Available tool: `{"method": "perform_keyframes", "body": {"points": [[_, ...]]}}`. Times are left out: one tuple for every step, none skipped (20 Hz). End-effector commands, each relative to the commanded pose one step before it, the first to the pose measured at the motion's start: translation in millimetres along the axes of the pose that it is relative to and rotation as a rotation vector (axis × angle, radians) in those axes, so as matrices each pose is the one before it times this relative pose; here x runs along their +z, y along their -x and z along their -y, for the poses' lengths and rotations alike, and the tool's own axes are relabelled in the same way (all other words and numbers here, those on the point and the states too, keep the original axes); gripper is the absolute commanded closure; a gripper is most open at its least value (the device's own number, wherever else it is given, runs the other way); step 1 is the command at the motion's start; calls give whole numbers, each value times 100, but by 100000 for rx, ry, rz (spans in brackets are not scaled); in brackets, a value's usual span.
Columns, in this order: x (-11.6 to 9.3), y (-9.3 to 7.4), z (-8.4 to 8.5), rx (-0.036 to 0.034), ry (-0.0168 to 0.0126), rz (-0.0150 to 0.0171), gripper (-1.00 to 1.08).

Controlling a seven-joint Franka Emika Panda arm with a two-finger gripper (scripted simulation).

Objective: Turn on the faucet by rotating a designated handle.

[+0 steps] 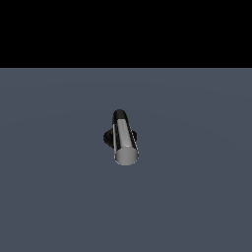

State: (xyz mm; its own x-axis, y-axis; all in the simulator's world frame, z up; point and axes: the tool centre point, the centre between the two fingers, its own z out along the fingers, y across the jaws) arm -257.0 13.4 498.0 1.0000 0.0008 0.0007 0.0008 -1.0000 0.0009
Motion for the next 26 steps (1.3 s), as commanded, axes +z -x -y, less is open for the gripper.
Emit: {"method": "perform_keyframes", "body": {"points": [[0,0,-1,0,0,0,108],[24,-5,-2,0,0,0,108],[72,-14,15,-69,2,-1,108],[121,-26,-11,0,0,0,108],[170,-35,26,-138,-1,1,108],[219,-45,16,-120,0,0,108],[268,-55,18,-138,-1,0,108],[317,-66,18,-154,-1,0,108],[366,-76,26,-195,-1,1,108],[414,-86,29,-218,-1,1,108],[461,-95,31,-239,-1,1,108],[508,-105,32,-258,-1,1,108],[554,-115,39,-293,-1,1,108],[599,-124,42,-316,-1,1,108],[643,-133,42,-331,-1,1,108],[686,-142,47,-359,-1,1,108],[728,-151,51,-384,-1,1,108],[769,-160,53,-403,-2,1,108],[807,-168,54,-420,-2,1,108],[845,-176,59,-448,-2,1,108],[879,-184,59,-458,-2,1,108],[885,-186,62,-468,-2,1,108],[873,-184,60,-458,-2,1,108],[862,-182,59,-453,-2,1,108],[850,-181,59,-448,-2,1,108],[839,-180,58,-442,-2,1,108]]}}
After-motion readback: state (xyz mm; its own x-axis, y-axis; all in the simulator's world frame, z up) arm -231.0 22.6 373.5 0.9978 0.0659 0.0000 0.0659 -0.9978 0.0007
